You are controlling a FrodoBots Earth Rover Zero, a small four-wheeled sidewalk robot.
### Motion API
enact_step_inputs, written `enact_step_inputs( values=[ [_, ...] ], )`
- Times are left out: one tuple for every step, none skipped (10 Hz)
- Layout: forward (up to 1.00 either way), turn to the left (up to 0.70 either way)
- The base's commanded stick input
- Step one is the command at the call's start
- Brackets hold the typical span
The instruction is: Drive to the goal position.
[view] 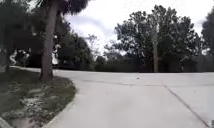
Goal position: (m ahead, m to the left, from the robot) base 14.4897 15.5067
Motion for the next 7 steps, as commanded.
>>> enact_step_inputs(
  values=[
    [0.85, 0.00],
    [0.85, 0.00],
    [0.85, 0.00],
    [0.85, 0.00],
    [0.85, 0.00],
    [0.85, 0.00],
    [0.85, 0.00]
  ],
)
